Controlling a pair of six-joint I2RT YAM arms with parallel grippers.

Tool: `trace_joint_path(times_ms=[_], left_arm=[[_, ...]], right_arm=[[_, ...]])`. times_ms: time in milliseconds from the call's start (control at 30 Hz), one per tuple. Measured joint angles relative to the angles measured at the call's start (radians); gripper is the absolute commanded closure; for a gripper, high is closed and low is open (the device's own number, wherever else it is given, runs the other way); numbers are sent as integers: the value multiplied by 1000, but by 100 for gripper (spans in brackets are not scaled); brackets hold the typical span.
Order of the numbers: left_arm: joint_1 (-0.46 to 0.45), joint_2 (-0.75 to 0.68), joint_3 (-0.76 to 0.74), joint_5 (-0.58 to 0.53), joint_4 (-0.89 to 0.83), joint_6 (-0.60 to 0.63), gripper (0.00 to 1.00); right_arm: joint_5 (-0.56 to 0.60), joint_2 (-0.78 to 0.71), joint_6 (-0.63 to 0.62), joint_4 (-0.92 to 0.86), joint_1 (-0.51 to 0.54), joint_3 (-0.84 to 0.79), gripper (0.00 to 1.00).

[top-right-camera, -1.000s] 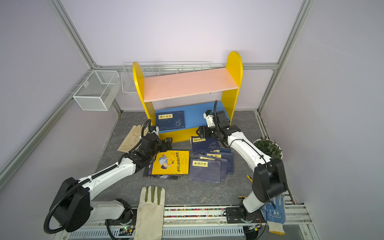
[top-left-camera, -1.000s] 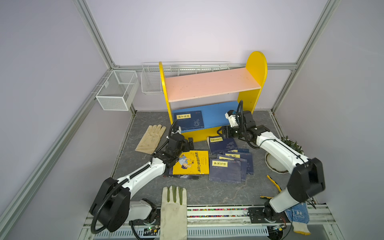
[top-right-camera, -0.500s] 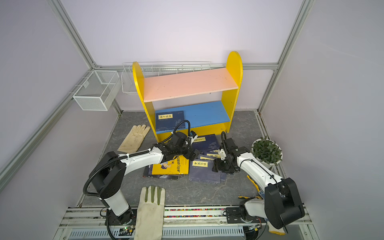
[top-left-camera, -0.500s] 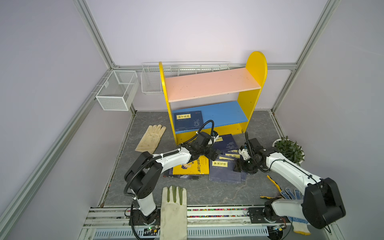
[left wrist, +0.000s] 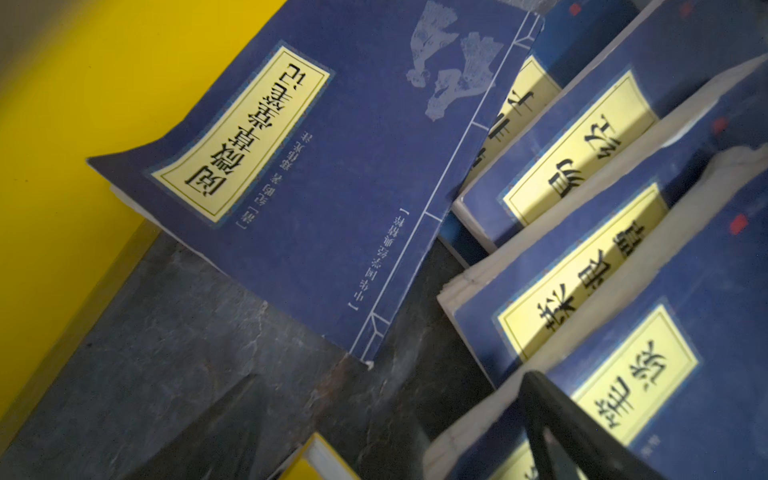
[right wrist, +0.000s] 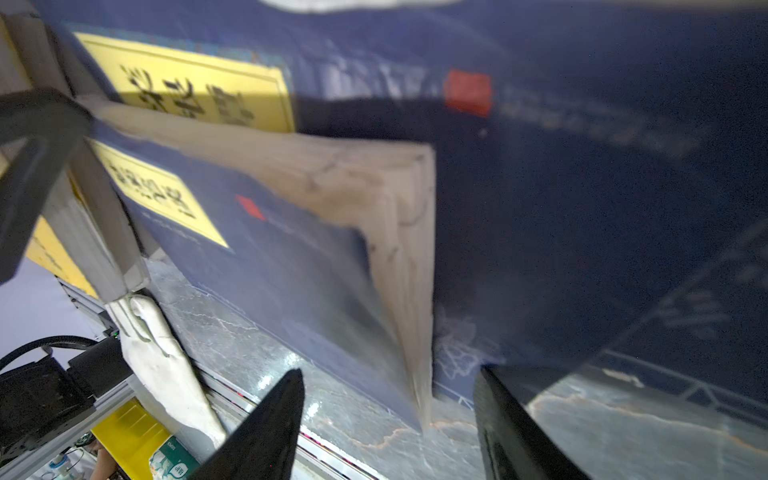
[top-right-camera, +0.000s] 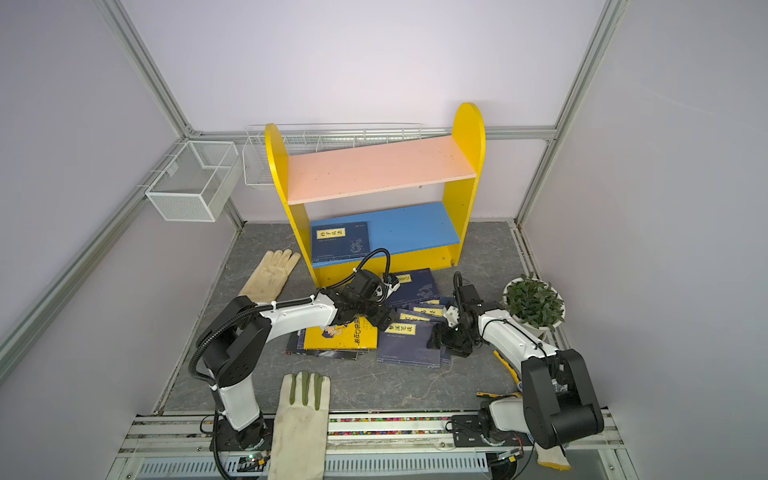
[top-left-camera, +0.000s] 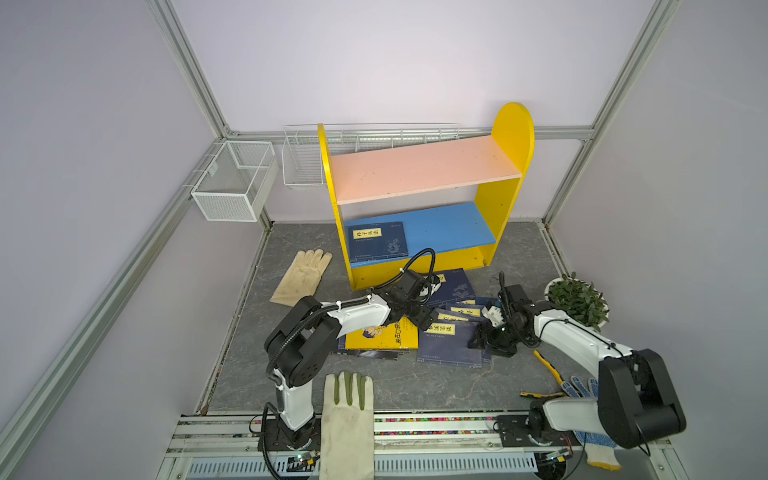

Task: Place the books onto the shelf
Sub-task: 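Move the right gripper back to the book pile and grasp another dark blue book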

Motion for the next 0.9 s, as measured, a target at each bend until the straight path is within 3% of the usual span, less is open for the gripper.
trace_joint_path(times_ms=[300,800,900], left_arm=[[0,28,21,-16,-5,13,5],[5,92,74,-31,-39,-8,5],[5,92,74,-31,-40,-16,5]], right_arm=[[-68,39,-29,63,0,7,50],[-180,36,-47,175,8,74,50],[-171,66,-55,181,22,84,58]])
